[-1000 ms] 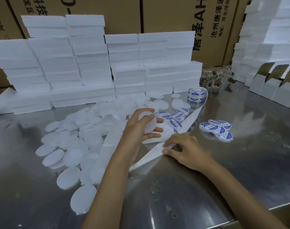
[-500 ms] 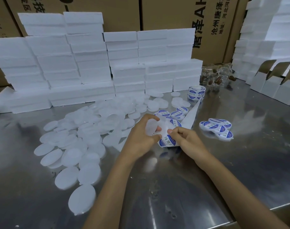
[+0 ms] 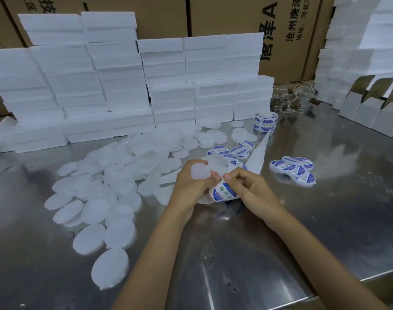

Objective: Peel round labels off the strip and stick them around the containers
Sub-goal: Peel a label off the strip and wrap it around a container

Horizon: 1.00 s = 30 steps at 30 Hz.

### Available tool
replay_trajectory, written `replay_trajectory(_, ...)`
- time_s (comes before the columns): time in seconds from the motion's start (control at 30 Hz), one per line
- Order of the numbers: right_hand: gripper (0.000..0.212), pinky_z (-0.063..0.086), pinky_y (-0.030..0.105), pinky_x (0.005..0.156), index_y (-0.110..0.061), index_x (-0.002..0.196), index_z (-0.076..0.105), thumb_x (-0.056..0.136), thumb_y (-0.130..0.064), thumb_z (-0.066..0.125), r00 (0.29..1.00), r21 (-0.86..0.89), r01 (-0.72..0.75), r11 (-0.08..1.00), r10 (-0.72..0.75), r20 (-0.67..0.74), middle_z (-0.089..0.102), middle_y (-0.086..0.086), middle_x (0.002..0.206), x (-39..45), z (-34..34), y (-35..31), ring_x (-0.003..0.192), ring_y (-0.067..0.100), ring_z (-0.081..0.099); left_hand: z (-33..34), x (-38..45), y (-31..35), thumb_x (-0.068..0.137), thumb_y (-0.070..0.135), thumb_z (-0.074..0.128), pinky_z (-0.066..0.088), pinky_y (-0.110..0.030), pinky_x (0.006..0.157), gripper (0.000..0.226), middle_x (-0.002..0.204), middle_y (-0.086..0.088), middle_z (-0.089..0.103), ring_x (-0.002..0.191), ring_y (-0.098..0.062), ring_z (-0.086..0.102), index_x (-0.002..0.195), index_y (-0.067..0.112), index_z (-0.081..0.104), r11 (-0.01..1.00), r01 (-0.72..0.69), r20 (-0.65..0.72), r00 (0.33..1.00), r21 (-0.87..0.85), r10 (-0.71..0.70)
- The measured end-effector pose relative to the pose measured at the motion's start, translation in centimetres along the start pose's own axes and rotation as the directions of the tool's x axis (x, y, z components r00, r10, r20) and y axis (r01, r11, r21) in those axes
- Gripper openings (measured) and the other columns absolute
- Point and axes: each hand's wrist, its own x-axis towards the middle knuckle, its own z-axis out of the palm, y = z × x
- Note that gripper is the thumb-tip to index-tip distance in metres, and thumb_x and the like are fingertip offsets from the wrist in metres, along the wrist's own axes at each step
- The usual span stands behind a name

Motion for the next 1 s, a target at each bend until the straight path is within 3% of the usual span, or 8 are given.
replay_trajectory(0.1,0.016,0.048,0.031,0.07,-0.017,0.1,0.059,0.091,-0.025,0.07,0.999,0.019,0.034,0.999,-0.034,-0.002,0.069,0.005,0.075,-0.1,0.1,0.0,0.069,0.014,0.059,-0.1,0.3,-0.2,0.076,0.002,0.082,0.06,-0.031,0.076,0.052,0.095,0.0,0.077,0.094,-0.019,0.073,0.117,0.02,0.058,1.0,0.0,-0.056,0.998,0.005,0.001)
replay_trajectory(0.2,0.045,0.05,0.021,0.075,-0.03,0.116,0.058,0.081,-0.014,0.079,0.996,-0.078,0.088,0.993,-0.085,0.034,0.065,0.008,0.09,-0.4,0.1,0.2,0.073,0.018,0.057,0.0,0.6,-0.1,0.076,0.0,0.08,0.059,-0.039,0.087,0.052,0.102,-0.002,0.075,0.1,-0.023,0.07,0.118,0.019,0.056,0.997,0.016,-0.133,0.991,0.074,-0.006)
replay_trajectory(0.4,0.024,0.037,0.014,0.076,-0.028,0.103,0.074,0.084,-0.014,0.075,0.95,-0.453,0.294,0.841,-0.308,0.044,0.062,-0.011,0.09,-0.6,0.6,0.4,0.084,0.006,0.05,-0.2,0.7,-0.2,0.073,-0.002,0.08,0.06,-0.039,0.085,0.052,0.092,0.0,0.073,0.093,-0.019,0.07,0.115,0.019,0.056,0.998,0.042,-0.155,0.987,0.038,-0.035)
replay_trajectory(0.63,0.02,0.038,0.021,0.083,-0.025,0.09,0.078,0.08,-0.009,0.076,0.867,-0.619,0.408,0.672,-0.497,0.032,0.057,-0.005,0.099,-0.8,0.9,0.1,0.094,0.009,0.045,-0.3,0.8,-0.4,0.078,-0.004,0.074,0.059,-0.036,0.088,0.051,0.096,-0.004,0.073,0.091,-0.018,0.067,0.122,0.014,0.056,0.998,0.021,-0.182,0.983,0.056,-0.01)
replay_trajectory(0.73,0.022,0.036,0.015,0.087,-0.022,0.083,0.076,0.078,0.0,0.074,0.895,-0.501,0.373,0.781,-0.445,-0.029,0.059,-0.005,0.101,-1.1,1.4,-0.4,0.101,0.012,0.05,-0.4,1.1,-0.5,0.08,0.0,0.076,0.058,-0.038,0.09,0.05,0.106,-0.006,0.072,0.098,-0.019,0.066,0.122,0.016,0.055,0.991,0.019,-0.182,0.983,0.133,0.005)
replay_trajectory(0.83,0.023,0.039,0.022,0.09,-0.017,0.078,0.072,0.078,0.006,0.072,0.93,-0.278,0.321,0.905,-0.357,-0.09,0.064,-0.003,0.096,-1.3,1.4,-0.8,0.105,0.017,0.056,-0.5,1.2,-0.6,0.081,0.0,0.074,0.055,-0.014,0.058,0.044,0.089,0.008,0.067,0.081,-0.005,0.061,0.113,0.021,0.053,0.973,-0.036,-0.182,0.98,0.229,0.079)
replay_trajectory(0.93,0.02,0.045,0.042,0.092,-0.011,0.079,0.07,0.079,0.009,0.069,0.959,-0.107,0.252,0.962,-0.263,-0.104,0.068,0.001,0.093,-1.5,0.9,-1.1,0.102,0.022,0.06,-0.7,1.2,-0.7,0.081,-0.004,0.068,0.06,-0.033,0.077,0.044,0.09,0.004,0.069,0.096,-0.021,0.065,0.113,0.022,0.051,0.956,-0.069,-0.17,0.978,0.285,0.121)
replay_trajectory(1.0,0.016,0.047,0.04,0.089,-0.011,0.08,0.068,0.078,0.004,0.069,0.973,0.039,0.194,0.98,-0.187,-0.139,0.069,0.004,0.093,-1.6,0.7,-1.2,0.096,0.02,0.063,-1.0,1.4,-0.9,0.083,-0.004,0.064,0.057,-0.031,0.079,0.042,0.09,0.007,0.067,0.095,-0.018,0.063,0.11,0.024,0.049,0.938,-0.089,-0.18,0.971,0.336,0.157)
